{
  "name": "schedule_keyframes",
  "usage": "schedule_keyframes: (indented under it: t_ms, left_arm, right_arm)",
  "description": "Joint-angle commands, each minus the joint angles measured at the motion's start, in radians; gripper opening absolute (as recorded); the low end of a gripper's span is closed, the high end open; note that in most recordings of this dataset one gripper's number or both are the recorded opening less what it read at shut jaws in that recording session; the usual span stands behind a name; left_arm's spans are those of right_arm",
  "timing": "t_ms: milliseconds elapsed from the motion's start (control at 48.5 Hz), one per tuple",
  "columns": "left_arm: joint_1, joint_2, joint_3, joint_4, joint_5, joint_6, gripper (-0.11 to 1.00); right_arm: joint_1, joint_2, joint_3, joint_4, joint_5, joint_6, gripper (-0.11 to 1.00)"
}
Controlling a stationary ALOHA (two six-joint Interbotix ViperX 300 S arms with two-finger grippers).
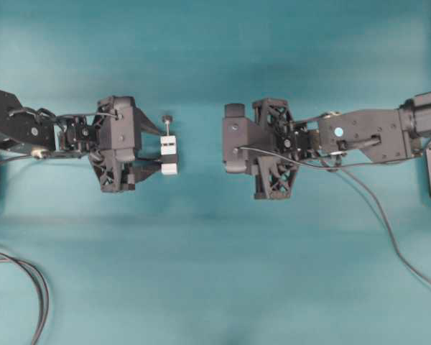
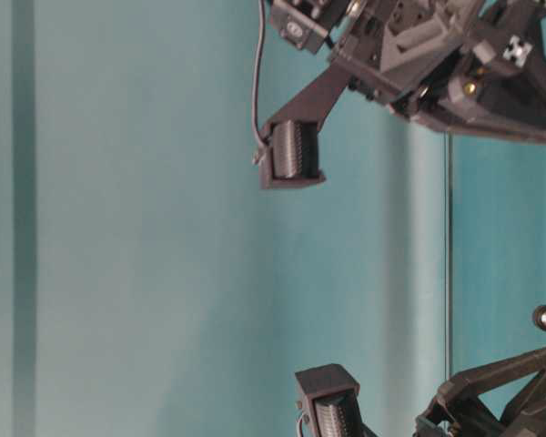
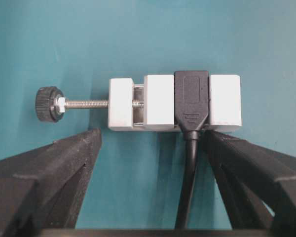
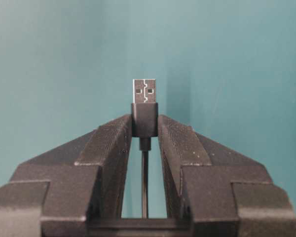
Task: Insert the USB cable into the female connector supported by the left arm.
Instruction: 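Lift the clamp and plug and bring them toward each other midair, then align the right gripper's USB plug with the clamped female socket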
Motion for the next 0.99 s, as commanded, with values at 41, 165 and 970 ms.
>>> schedule_keyframes:
  t_ms: [41,165,970]
  left_arm:
    - [0.012,-0.005,-0.015,-0.003,-0.008,0.011,0.93]
    - [0.012,-0.005,-0.015,-0.003,-0.009,0.011,0.93]
    - [0.012,-0.005,-0.014,-0.003,-0.012,0.015,0.93]
  right_arm:
    - [-0.002,-0.006,-0.049,-0.008,0.003,0.0,0.22]
    - [-0.002,0.012,-0.074,-0.008,0.02,0.0,0.22]
    - [0.044,0.081,-0.291,-0.008,0.184,0.017,0.22]
